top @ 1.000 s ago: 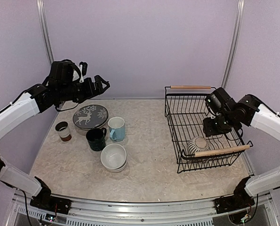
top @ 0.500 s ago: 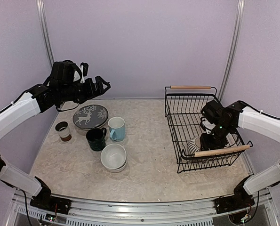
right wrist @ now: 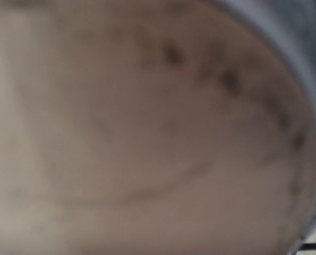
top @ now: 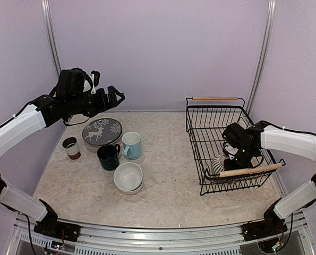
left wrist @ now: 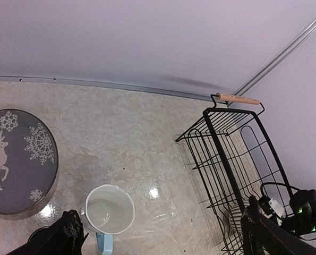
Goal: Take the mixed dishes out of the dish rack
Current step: Grab the cup from the dish rack.
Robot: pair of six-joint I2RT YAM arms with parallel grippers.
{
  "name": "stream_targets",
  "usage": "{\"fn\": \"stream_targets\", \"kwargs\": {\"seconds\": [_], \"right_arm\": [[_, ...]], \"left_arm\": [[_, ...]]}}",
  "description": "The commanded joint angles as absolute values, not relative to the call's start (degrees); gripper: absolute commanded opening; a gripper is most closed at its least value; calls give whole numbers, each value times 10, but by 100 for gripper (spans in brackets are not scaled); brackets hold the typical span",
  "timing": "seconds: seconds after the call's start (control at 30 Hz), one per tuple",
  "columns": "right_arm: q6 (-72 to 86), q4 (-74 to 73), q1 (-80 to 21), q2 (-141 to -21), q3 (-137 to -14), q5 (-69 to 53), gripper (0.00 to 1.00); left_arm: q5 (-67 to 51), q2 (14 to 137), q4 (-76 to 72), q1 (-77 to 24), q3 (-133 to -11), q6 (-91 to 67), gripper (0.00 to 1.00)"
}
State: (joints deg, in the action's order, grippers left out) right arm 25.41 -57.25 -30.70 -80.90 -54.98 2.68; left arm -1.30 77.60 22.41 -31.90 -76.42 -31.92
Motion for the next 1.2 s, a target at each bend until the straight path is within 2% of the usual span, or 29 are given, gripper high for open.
{"fn": "stream_targets", "kwargs": {"seconds": [0.0, 0.1, 0.23, 0.47, 0.8, 1.0, 1.17], "right_arm": [[261, -534, -303, -815, -533, 49, 42], [266, -492, -303, -821, -519, 35, 37], [276, -447, -303, -829, -500, 36, 26], [289, -424, -303, -818, -498, 63, 0], [291, -395, -304, -696, -533, 90, 0], [307, -278, -304, -608, -514, 74, 0], [308, -152, -303, -568, -492, 7, 0]], "left_arm": [[-19, 785, 232, -317, -776, -316, 99], [-19, 785, 232, -318, -776, -316, 99], [-17, 785, 233, -318, -776, -315, 99], [-16, 783, 233, -318, -776, -314, 99], [-22, 784, 233, -318, -778, -315, 99], [-32, 787, 234, -320, -780, -316, 99], [-36, 788, 232, -323, -781, -309, 99]]}}
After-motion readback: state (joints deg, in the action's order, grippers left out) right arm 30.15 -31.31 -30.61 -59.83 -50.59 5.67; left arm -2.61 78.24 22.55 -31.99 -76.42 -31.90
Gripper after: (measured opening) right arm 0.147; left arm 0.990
